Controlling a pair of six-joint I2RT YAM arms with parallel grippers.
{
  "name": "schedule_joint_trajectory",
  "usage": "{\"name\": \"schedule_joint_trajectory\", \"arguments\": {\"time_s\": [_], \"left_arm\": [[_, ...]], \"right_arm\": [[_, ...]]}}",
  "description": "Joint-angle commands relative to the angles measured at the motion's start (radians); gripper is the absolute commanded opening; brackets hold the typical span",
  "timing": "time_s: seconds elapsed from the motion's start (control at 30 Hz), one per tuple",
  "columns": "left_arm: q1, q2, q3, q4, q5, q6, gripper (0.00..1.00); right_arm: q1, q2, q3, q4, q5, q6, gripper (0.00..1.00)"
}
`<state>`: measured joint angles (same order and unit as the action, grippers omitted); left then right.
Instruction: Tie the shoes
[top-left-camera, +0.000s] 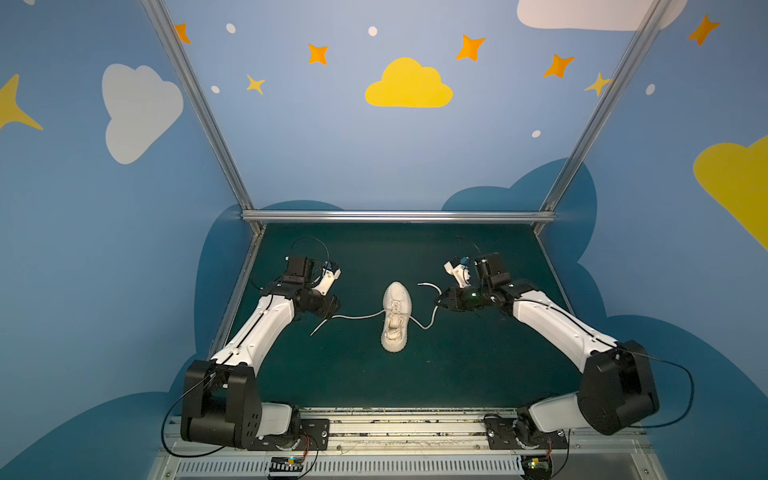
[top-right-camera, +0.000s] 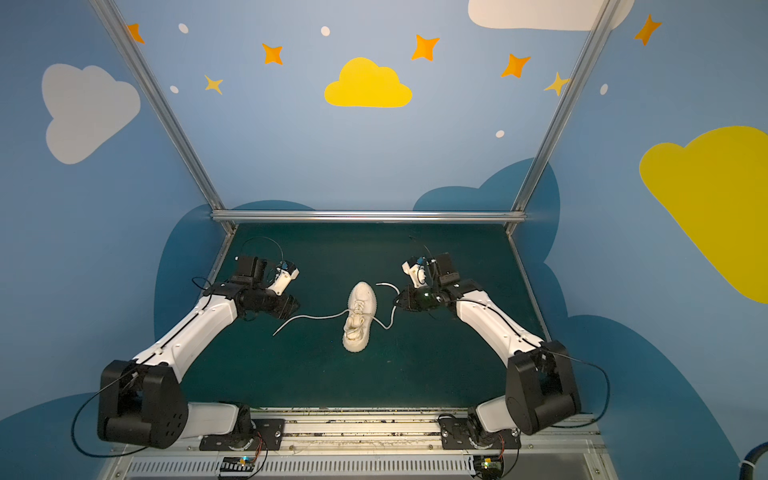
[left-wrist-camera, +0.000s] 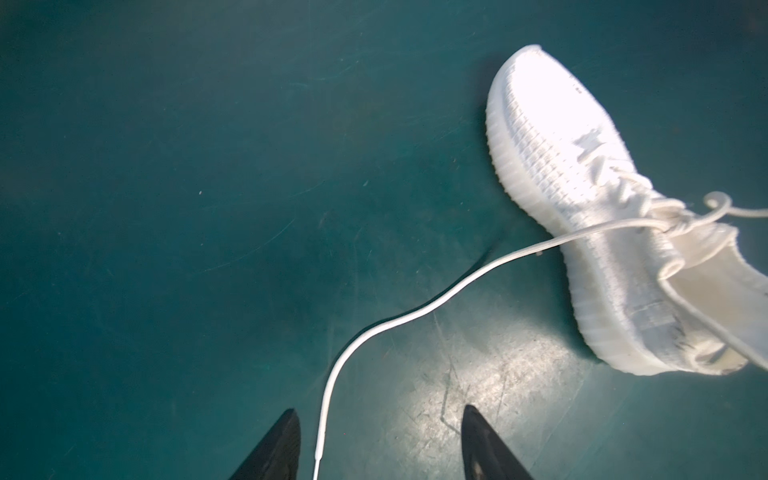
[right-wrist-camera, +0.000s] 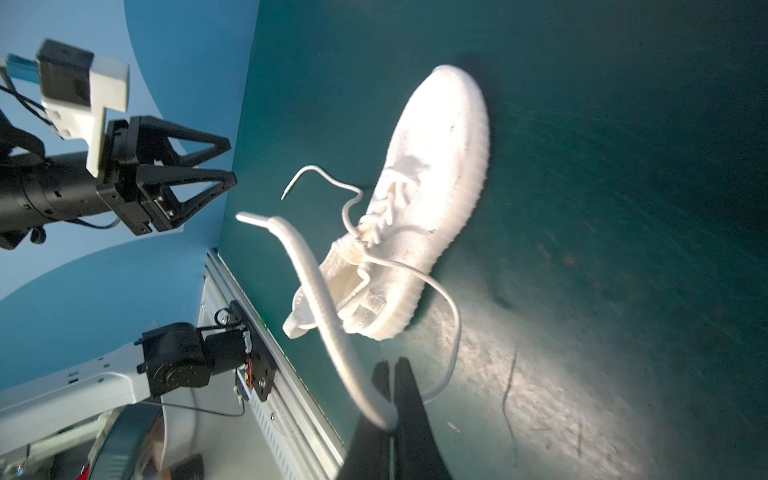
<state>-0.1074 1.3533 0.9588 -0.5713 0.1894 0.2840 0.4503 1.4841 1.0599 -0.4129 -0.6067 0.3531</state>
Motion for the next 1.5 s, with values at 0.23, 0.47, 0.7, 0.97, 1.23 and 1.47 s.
{"name": "schedule_joint_trajectory", "arguments": {"time_s": [0.23, 0.47, 0.7, 0.97, 1.23, 1.47], "left_arm": [[-0.01, -0.067, -0.061, 0.026, 0.037, -0.041, 0.65], [-0.011, -0.08, -0.08, 0.032, 0.034, -0.042, 0.66], [-0.01, -0.072, -0.072, 0.034, 0.03, -0.046, 0.66], [-0.011, -0.105, -0.077, 0.01, 0.025, -0.058, 0.67], [-0.012, -0.123, -0.092, 0.014, 0.022, -0.075, 0.67], [-0.011, -0.131, -0.092, 0.011, 0.024, -0.095, 0.68]], "right_arm": [[0.141, 0.331, 0.377, -0.104, 0.0, -0.07, 0.0], [0.121, 0.456, 0.65, -0.437, 0.154, -0.144, 0.0], [0.114, 0.553, 0.753, -0.388, 0.107, -0.18, 0.0], [0.122, 0.769, 0.999, -0.452, 0.121, -0.313, 0.0], [0.178, 0.835, 1.023, -0.328, -0.109, -0.353, 0.0], [0.223, 0.909, 1.072, -0.322, -0.145, -0.32, 0.0]]}}
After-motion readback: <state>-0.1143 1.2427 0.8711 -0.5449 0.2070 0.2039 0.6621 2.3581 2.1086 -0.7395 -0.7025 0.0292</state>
